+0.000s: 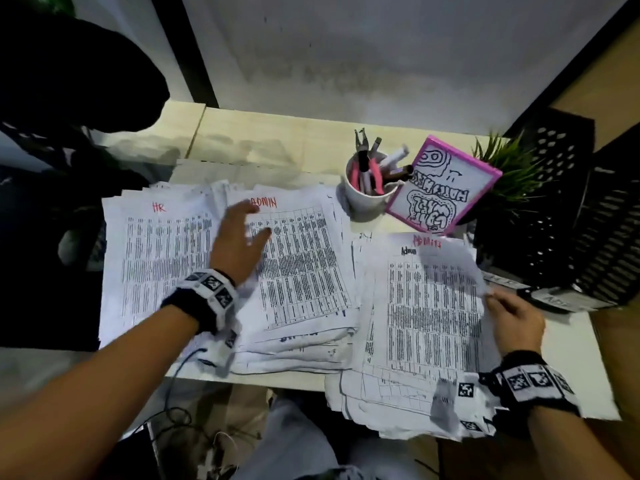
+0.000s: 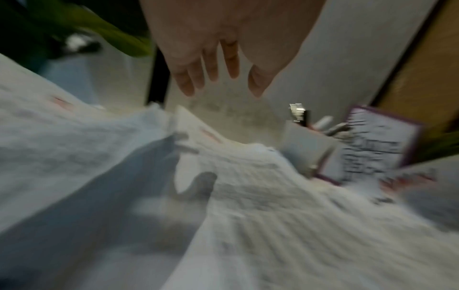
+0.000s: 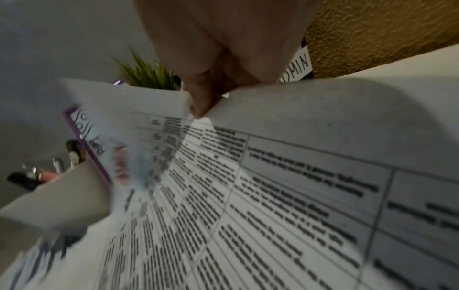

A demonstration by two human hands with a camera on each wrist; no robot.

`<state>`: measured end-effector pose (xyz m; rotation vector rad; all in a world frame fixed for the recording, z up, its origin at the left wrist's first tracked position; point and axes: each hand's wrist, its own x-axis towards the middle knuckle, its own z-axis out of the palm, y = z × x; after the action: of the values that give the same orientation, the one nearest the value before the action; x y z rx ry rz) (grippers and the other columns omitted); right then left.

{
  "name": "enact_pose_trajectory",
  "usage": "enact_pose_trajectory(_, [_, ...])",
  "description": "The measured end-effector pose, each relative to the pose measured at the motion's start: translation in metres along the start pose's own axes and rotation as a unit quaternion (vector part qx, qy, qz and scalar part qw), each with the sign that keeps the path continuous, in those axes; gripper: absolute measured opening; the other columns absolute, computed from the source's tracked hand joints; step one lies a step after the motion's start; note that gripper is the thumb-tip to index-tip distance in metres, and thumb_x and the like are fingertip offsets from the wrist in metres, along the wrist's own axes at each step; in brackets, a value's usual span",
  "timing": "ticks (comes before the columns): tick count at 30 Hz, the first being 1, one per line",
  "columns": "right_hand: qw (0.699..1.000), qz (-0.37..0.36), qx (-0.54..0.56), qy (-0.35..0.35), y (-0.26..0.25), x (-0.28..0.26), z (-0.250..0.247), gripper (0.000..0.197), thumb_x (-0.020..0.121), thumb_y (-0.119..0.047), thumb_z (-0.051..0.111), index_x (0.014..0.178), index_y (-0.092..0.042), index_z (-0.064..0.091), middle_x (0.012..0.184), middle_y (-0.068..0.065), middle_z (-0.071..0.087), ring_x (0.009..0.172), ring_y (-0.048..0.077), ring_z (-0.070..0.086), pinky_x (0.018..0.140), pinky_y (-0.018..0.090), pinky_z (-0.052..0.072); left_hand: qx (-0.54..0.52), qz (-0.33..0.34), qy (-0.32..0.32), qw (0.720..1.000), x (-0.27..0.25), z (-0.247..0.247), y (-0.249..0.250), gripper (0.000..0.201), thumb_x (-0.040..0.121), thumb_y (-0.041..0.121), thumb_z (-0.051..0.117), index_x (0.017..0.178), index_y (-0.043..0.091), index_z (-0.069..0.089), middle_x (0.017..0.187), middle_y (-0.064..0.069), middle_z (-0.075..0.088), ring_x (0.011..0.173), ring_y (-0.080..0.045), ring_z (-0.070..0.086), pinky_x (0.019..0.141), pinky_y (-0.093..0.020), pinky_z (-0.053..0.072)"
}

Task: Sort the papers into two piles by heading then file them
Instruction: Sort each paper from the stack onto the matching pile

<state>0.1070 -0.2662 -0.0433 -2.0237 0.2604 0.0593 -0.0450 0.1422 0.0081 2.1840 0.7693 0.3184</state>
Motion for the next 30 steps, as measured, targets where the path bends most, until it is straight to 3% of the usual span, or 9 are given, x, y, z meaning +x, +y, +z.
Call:
enact_pose_trajectory(3, [0.997, 0.012, 0.075, -0.023, -0.005, -0.005, -0.007, 0.029, 0.08, 0.014, 0.059, 0.087, -0.01, 0.075, 0.061, -0.023, 0.067, 0.061, -0.008, 0.06, 0.064, 0.005, 0.047, -0.152, -0.058, -0.12, 0.979, -0.023, 0.058, 0.044, 0.038, 0.087, 0.015, 0.065, 0.122, 0.015, 0.05, 0.122, -0.005, 0.058, 0.099, -0.017, 0.06, 0.069, -0.016, 0.049])
enact_pose_trajectory(5, [0.99, 0.032, 0.13, -0.049, -0.005, -0.008, -0.014, 0.043, 0.076, 0.018, 0.052, 0.066, -0.016, 0.076, 0.062, -0.012, 0.07, 0.058, 0.001, 0.062, 0.057, 0.01, 0.048, -0.217, -0.101, -0.194, 0.951, -0.034, 0.09, 0.06, 0.053, 0.081, 0.005, 0.07, 0.127, 0.015, 0.046, 0.123, 0.001, 0.054, 0.103, -0.023, 0.059, 0.079, -0.026, 0.052])
enact_pose_trajectory(8, [0.976, 0.05, 0.185, -0.102, -0.004, -0.012, -0.021, 0.03, 0.07, 0.015, 0.056, 0.058, -0.008, 0.07, 0.066, 0.0, 0.072, 0.06, 0.011, 0.066, 0.056, 0.015, 0.051, -0.289, -0.148, -0.252, 0.911, -0.046, 0.12, 0.072, 0.072, 0.074, -0.006, 0.073, 0.135, 0.017, 0.043, 0.121, 0.004, 0.046, 0.105, -0.018, 0.05, 0.088, -0.036, 0.047])
enact_pose_trajectory(11, [0.954, 0.089, 0.253, -0.137, -0.008, -0.018, -0.022, 0.006, 0.042, -0.004, 0.065, 0.048, -0.004, 0.065, 0.065, 0.01, 0.071, 0.064, 0.023, 0.068, 0.062, 0.022, 0.056, -0.297, -0.119, -0.22, 0.922, -0.057, 0.13, 0.077, 0.038, 0.076, -0.011, 0.063, 0.099, 0.018, 0.073, 0.11, -0.004, 0.065, 0.09, -0.019, 0.058, 0.077, -0.034, 0.051])
enact_pose_trajectory(15, [0.947, 0.176, 0.262, -0.059, -0.006, -0.002, -0.018, 0.026, 0.069, 0.008, 0.048, 0.062, -0.009, 0.067, 0.052, -0.001, 0.066, 0.055, 0.015, 0.062, 0.047, 0.013, 0.046, -0.273, -0.121, -0.167, 0.94, -0.075, 0.132, 0.078, 0.04, 0.075, -0.016, 0.063, 0.074, 0.022, 0.077, 0.11, -0.004, 0.07, 0.103, -0.017, 0.064, 0.09, -0.034, 0.052])
enact_pose_trajectory(17, [0.955, 0.177, 0.237, -0.017, -0.003, 0.013, -0.014, 0.015, 0.084, -0.003, 0.056, 0.075, -0.01, 0.066, 0.064, 0.005, 0.068, 0.052, 0.013, 0.063, 0.052, 0.018, 0.047, -0.265, -0.115, -0.166, 0.943, -0.081, 0.132, 0.075, 0.04, 0.076, -0.016, 0.062, 0.073, 0.022, 0.076, 0.106, -0.002, 0.071, 0.102, -0.014, 0.064, 0.088, -0.026, 0.052])
enact_pose_trajectory(19, [0.976, 0.17, 0.138, -0.026, 0.003, 0.025, -0.005, 0.008, 0.083, -0.014, 0.069, 0.076, -0.012, 0.066, 0.078, 0.014, 0.066, 0.055, 0.013, 0.062, 0.06, 0.025, 0.051, -0.256, -0.106, -0.168, 0.946, -0.086, 0.131, 0.072, 0.034, 0.077, -0.014, 0.063, 0.075, 0.017, 0.076, 0.101, 0.0, 0.071, 0.096, -0.007, 0.065, 0.082, -0.02, 0.052])
enact_pose_trajectory(23, [0.985, 0.169, 0.014, -0.029, 0.016, 0.034, 0.007, 0.039, 0.064, -0.033, 0.085, 0.089, -0.007, 0.071, 0.087, 0.012, 0.071, 0.072, 0.025, 0.064, 0.067, 0.028, 0.051, -0.269, -0.118, -0.157, 0.943, -0.095, 0.132, 0.072, 0.033, 0.076, -0.015, 0.064, 0.07, 0.017, 0.073, 0.089, 0.009, 0.071, 0.084, 0.001, 0.066, 0.071, -0.011, 0.049])
enact_pose_trajectory(30, [0.988, 0.147, -0.038, -0.028, -0.004, 0.033, 0.015, 0.025, 0.071, -0.009, 0.08, 0.058, -0.012, 0.059, 0.076, 0.013, 0.065, 0.054, 0.013, 0.052, 0.062, 0.025, 0.045, -0.321, -0.155, -0.15, 0.922, -0.104, 0.13, 0.075, 0.028, 0.077, -0.018, 0.058, 0.07, 0.008, 0.068, 0.088, 0.002, 0.069, 0.07, -0.005, 0.067, 0.057, -0.022, 0.053])
